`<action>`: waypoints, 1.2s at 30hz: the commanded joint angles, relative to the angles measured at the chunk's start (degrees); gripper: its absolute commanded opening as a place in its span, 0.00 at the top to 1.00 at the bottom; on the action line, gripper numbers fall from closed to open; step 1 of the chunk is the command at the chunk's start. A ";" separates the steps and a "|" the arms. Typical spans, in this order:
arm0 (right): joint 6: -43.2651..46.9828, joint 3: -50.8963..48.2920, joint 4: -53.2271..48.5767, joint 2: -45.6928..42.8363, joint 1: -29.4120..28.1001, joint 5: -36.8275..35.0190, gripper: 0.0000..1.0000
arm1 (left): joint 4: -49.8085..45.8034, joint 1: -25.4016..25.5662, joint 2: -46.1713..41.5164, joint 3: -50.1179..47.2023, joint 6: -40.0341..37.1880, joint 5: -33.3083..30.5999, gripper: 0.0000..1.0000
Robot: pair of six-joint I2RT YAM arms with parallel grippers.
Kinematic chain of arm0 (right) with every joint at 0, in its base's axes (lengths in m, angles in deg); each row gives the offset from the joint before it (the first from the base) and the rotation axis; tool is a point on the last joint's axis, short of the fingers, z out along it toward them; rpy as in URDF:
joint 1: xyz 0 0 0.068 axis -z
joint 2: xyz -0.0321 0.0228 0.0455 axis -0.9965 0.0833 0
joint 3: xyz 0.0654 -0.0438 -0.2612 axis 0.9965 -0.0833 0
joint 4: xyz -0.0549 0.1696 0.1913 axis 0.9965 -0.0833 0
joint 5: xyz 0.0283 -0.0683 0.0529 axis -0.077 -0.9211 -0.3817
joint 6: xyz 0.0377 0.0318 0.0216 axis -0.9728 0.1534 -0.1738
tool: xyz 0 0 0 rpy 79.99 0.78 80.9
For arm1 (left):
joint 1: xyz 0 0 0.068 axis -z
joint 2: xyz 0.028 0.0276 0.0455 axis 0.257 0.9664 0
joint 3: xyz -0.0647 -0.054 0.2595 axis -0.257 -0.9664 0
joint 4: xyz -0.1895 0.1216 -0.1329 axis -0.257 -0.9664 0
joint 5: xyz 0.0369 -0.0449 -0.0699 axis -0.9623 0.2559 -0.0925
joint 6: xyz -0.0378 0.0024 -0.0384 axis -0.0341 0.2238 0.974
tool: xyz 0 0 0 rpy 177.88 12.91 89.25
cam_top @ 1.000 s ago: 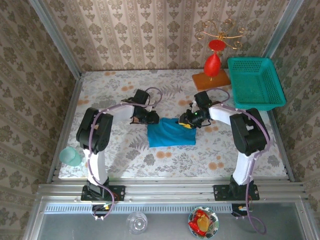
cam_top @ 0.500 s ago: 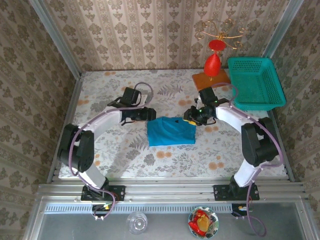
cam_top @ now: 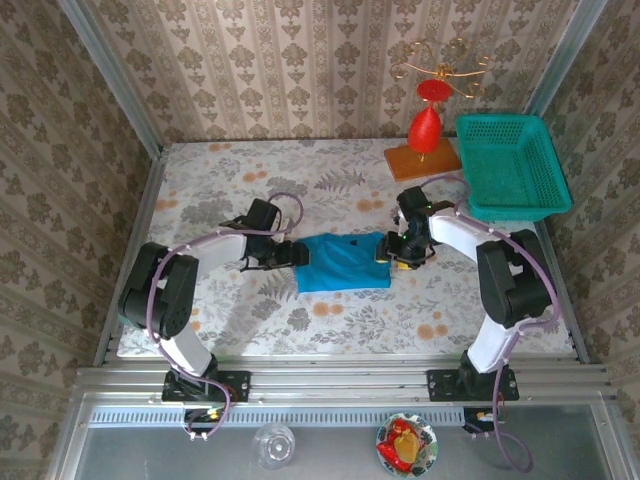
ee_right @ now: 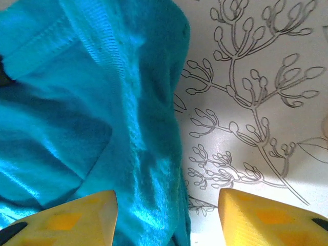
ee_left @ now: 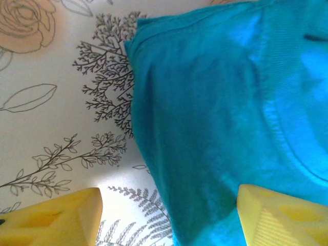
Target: Fold the inside-out t-shirt
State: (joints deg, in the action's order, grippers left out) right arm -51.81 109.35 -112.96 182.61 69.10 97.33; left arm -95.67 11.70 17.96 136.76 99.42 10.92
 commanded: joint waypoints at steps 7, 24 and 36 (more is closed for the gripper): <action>-0.90 -1.82 6.21 3.70 -0.14 8.02 0.51 | 3.20 1.91 5.59 1.80 1.93 2.03 0.34; -1.55 -2.64 5.59 2.11 -0.14 5.74 0.56 | -7.60 3.43 10.74 10.04 -4.68 -8.00 0.83; 3.03 1.21 -3.83 -1.52 1.85 3.09 0.54 | -19.90 -9.72 14.35 20.93 -17.34 -18.52 0.84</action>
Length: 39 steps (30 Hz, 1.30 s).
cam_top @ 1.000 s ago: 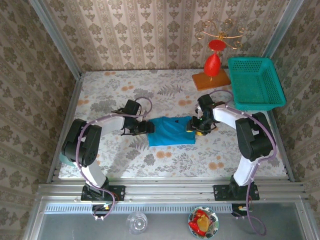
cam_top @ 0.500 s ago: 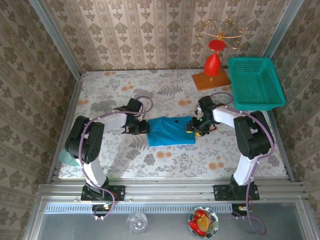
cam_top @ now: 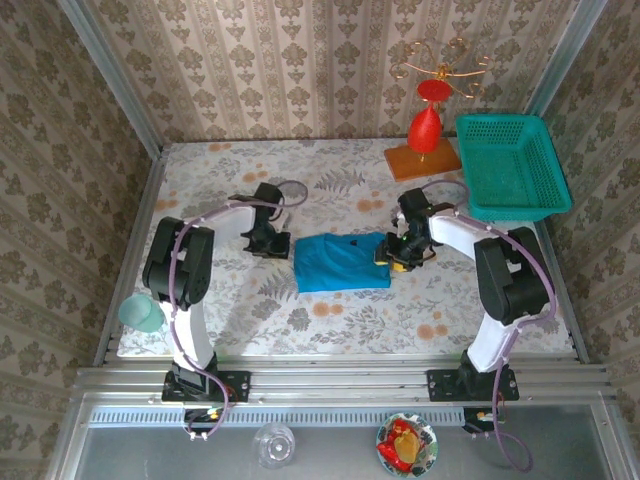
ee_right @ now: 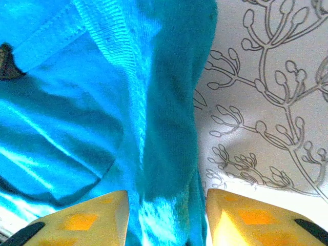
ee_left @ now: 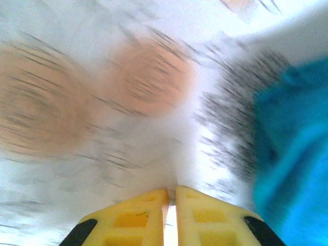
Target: Fold the inside-out t-shirt
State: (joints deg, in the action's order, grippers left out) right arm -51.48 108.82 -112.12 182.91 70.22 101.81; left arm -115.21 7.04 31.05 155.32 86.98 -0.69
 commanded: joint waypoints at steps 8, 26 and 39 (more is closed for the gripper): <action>3.54 0.60 -4.51 -2.71 2.18 -0.25 0.52 | 3.30 -6.72 -7.64 -0.50 1.41 7.83 0.59; 3.04 -1.07 -3.97 -4.55 3.78 0.68 0.51 | 20.48 1.97 -10.15 -15.43 15.89 19.09 0.41; -0.82 -4.14 4.97 0.01 3.73 10.30 0.55 | 25.33 5.39 -6.07 -16.22 18.54 21.77 0.44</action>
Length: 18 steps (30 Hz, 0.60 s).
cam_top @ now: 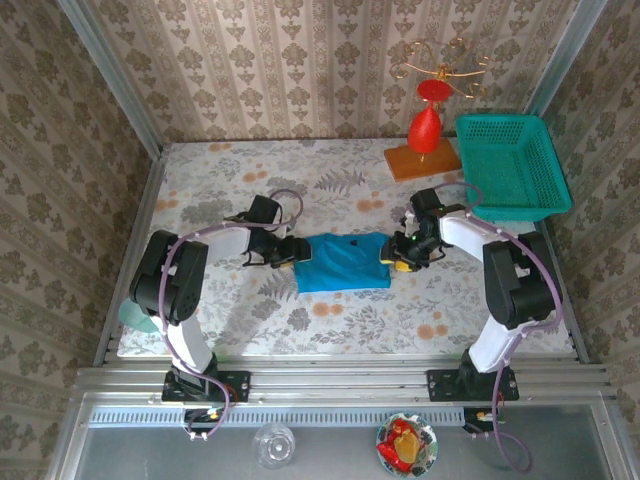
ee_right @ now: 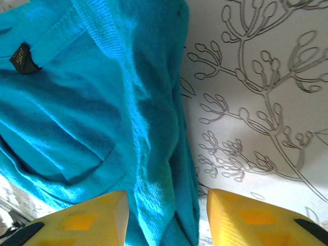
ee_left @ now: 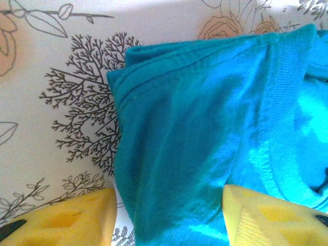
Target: Fold the inside-out t-shirt
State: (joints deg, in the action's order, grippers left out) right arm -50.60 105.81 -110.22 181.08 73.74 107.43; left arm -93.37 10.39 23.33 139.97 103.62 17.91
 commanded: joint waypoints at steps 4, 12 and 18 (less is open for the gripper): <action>-3.30 -2.21 6.94 3.82 0.09 6.96 0.58 | 4.09 3.09 2.14 -0.69 2.65 3.35 0.47; -4.37 -3.43 9.09 5.07 -0.37 8.23 0.65 | 3.80 4.17 2.66 -0.26 2.62 2.05 0.63; -4.07 -3.30 7.87 4.24 -0.43 6.66 0.67 | -1.58 3.91 3.43 2.36 -0.96 -1.82 0.85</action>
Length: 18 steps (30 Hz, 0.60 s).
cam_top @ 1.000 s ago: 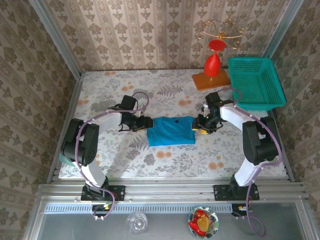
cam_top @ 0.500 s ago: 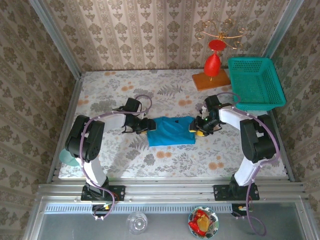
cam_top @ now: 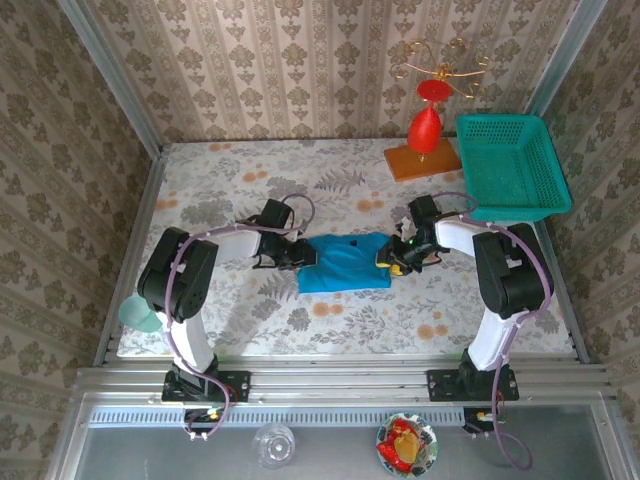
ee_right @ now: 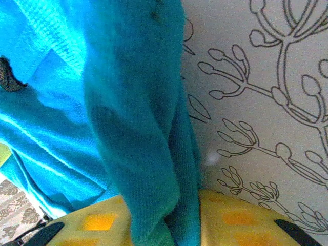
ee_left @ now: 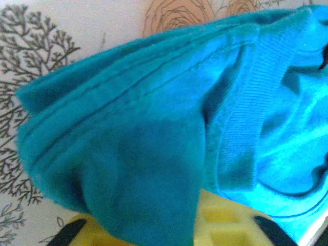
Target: Fold the inside-out t-shirt
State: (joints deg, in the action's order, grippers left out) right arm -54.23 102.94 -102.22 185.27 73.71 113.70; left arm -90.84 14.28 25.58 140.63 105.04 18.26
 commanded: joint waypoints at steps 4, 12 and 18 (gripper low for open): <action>-0.05 0.10 -1.67 -1.11 -0.38 -1.14 0.68 | -11.02 -0.65 2.22 5.81 -6.95 -7.48 0.95; 1.62 1.19 -5.14 -3.73 -0.26 -5.23 0.67 | -27.22 -9.64 7.76 17.38 -22.41 -20.79 0.97; 2.24 0.43 -6.78 -4.67 -0.16 -6.14 0.67 | -33.23 -17.11 11.78 26.35 -30.90 -34.08 0.97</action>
State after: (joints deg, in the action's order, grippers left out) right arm -53.34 103.05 -105.94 182.32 73.45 109.35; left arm -116.87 -0.10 35.24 163.97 81.85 -3.64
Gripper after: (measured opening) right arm 0.325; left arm 0.102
